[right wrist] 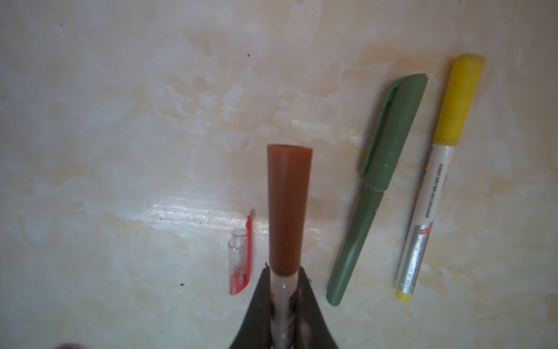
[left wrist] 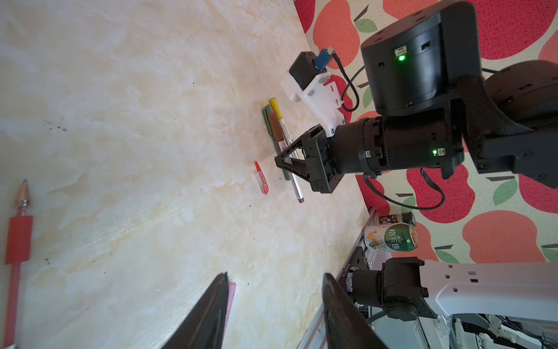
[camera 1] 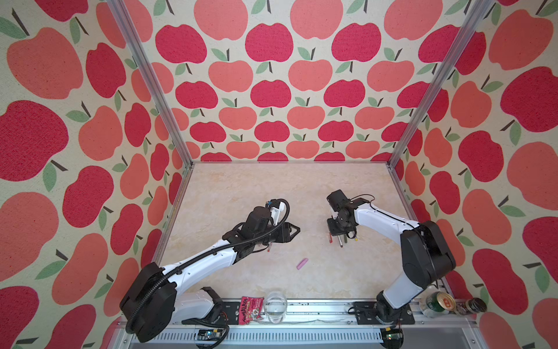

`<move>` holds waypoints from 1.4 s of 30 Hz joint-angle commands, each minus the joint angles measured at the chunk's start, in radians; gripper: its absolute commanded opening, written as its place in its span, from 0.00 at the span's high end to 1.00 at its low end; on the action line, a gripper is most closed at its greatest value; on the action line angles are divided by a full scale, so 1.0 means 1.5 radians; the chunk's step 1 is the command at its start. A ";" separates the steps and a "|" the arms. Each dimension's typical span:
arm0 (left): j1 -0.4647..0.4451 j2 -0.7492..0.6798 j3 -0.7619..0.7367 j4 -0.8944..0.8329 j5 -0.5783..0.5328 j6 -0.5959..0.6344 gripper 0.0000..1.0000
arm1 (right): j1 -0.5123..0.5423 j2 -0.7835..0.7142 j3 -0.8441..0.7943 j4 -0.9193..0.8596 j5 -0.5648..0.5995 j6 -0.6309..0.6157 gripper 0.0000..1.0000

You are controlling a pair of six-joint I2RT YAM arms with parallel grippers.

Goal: Insert the pens into the pen caps
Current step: 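Pull the capped marker away with the right gripper while the left gripper opens, then lower the capped marker beside the green pen with the right gripper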

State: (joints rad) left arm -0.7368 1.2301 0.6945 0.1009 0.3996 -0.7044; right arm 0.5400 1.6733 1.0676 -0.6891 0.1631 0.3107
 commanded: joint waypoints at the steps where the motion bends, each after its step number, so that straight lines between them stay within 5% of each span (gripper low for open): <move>1: 0.006 -0.020 -0.012 -0.004 -0.004 0.014 0.48 | -0.004 0.028 0.018 0.026 0.035 0.006 1.00; 16: 0.017 -0.028 -0.019 -0.003 -0.004 0.012 0.47 | -0.005 0.112 0.070 0.039 0.062 0.044 1.00; 42: 0.037 -0.058 -0.013 -0.033 -0.004 0.018 0.46 | -0.005 0.136 0.056 0.039 0.050 0.080 0.82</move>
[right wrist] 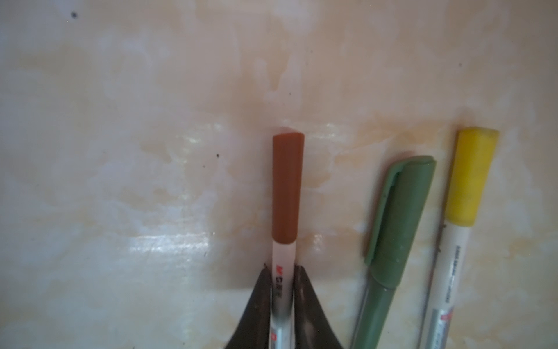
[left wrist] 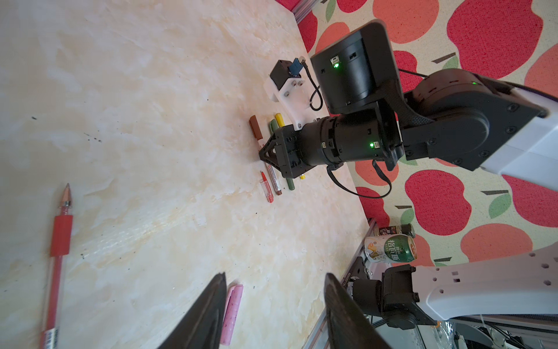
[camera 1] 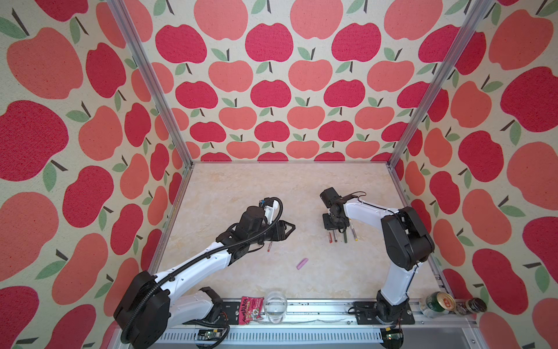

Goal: Insert the pens into the pen caps
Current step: 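Lower the capped marker beside the green pen with the right gripper, then open and lift the right gripper while the left gripper reaches the red pen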

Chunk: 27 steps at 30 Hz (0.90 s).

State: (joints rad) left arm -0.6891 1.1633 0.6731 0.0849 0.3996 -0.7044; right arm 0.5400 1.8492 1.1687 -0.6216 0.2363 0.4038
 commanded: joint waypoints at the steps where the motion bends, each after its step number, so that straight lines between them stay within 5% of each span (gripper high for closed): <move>1: 0.005 -0.016 0.001 -0.024 -0.005 0.018 0.46 | -0.005 0.019 -0.012 -0.006 0.002 0.018 0.82; 27: 0.053 -0.091 0.005 -0.099 -0.028 0.047 0.39 | 0.038 -0.154 0.053 -0.087 -0.008 -0.021 0.64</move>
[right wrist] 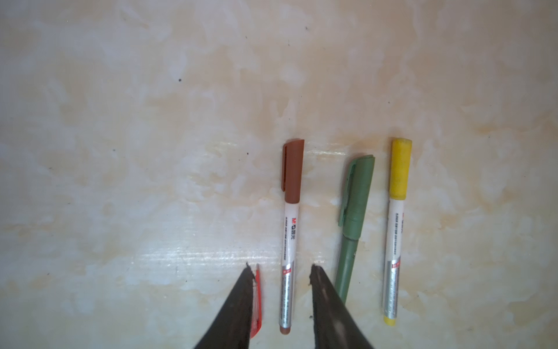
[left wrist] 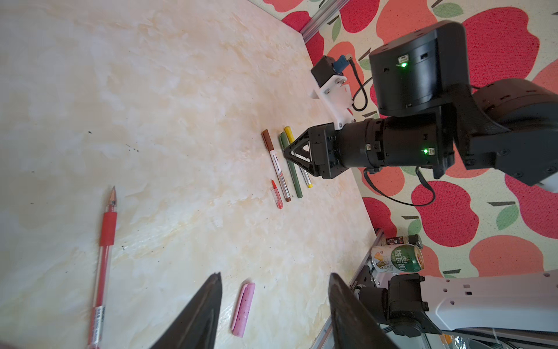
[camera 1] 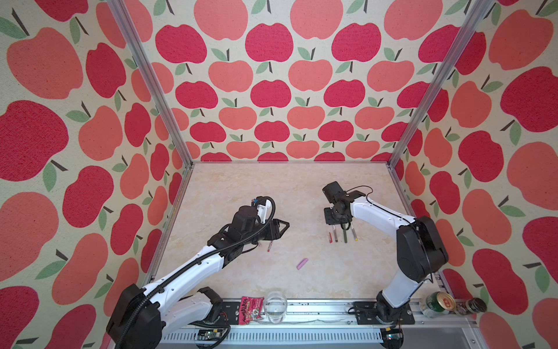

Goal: Insert the pens into the pen caps
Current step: 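Open and lift the right gripper while the left gripper reaches the red pen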

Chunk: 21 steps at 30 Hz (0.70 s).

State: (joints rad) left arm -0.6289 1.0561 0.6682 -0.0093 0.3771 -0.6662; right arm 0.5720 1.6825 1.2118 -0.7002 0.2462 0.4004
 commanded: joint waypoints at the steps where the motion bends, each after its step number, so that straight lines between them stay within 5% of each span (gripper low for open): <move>1: 0.020 -0.027 0.010 -0.050 -0.014 0.026 0.38 | 0.025 -0.053 0.026 -0.043 -0.032 -0.022 0.64; 10: 0.050 -0.017 0.052 -0.247 -0.049 0.065 0.31 | 0.071 -0.130 -0.050 -0.050 -0.162 -0.024 0.61; 21: -0.005 0.245 0.146 -0.341 -0.136 0.116 0.36 | 0.079 -0.214 -0.090 -0.006 -0.166 -0.004 0.60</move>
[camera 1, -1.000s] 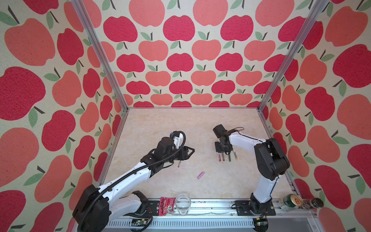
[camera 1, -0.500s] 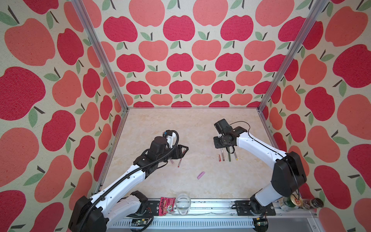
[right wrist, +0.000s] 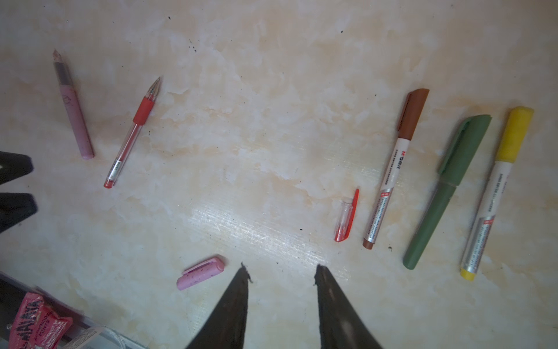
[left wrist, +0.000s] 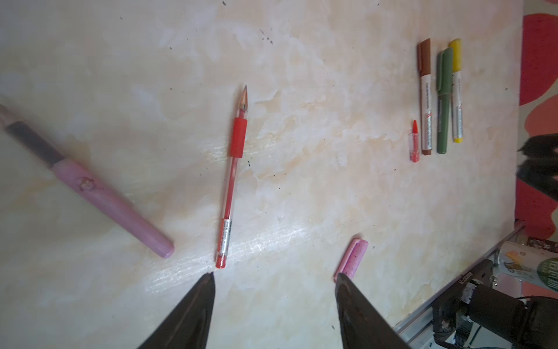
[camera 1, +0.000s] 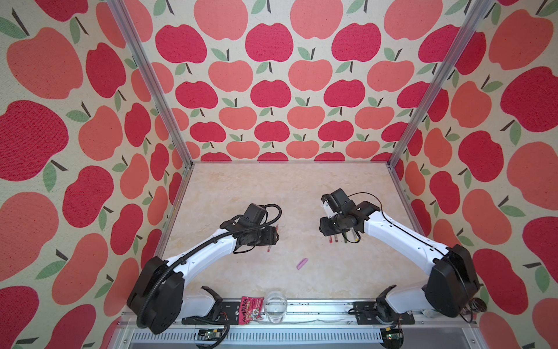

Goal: Insert the pens into the pen caps
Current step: 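Open and lift the right gripper while the left gripper reaches the red pen, then grasp the red gel pen with the left gripper and lift it upright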

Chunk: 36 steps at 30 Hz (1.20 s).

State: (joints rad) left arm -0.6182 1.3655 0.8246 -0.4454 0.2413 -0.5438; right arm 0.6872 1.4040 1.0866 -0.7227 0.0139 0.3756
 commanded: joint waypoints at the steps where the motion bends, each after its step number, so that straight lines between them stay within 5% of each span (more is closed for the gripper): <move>1: -0.016 0.066 0.053 -0.057 -0.056 0.040 0.37 | 0.002 -0.035 -0.007 0.009 -0.012 0.012 0.59; 13: -0.041 0.220 0.107 -0.095 -0.154 0.064 0.53 | 0.002 -0.091 -0.024 0.019 -0.010 0.009 0.58; 26: -0.049 0.271 0.123 -0.088 -0.163 0.085 0.85 | 0.000 -0.086 -0.009 0.016 -0.005 0.004 0.58; 36: -0.047 0.261 0.107 -0.029 -0.108 0.088 0.99 | -0.008 -0.096 -0.008 0.014 -0.009 0.017 0.56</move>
State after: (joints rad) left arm -0.6846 1.7287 1.0115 -0.5442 0.0078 -0.4267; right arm 0.6857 1.2839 1.0653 -0.6998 0.0051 0.3763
